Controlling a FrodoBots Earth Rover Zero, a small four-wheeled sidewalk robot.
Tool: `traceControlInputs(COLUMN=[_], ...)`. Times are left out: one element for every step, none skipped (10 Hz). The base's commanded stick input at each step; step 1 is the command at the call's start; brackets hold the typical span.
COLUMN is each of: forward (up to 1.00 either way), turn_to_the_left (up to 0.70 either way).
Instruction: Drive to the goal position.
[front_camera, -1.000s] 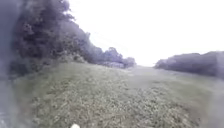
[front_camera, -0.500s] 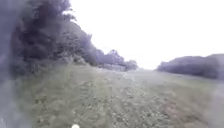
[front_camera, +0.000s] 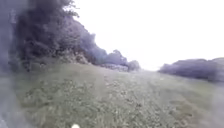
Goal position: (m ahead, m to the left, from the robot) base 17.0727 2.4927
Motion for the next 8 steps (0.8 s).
traceControlInputs(forward=[0.70,0.70,0.70,0.70,0.70,0.70,0.70,0.70], turn_to_the_left=[-0.33,-0.35,-0.35,-0.35,-0.22,-0.06,0.00,0.00])
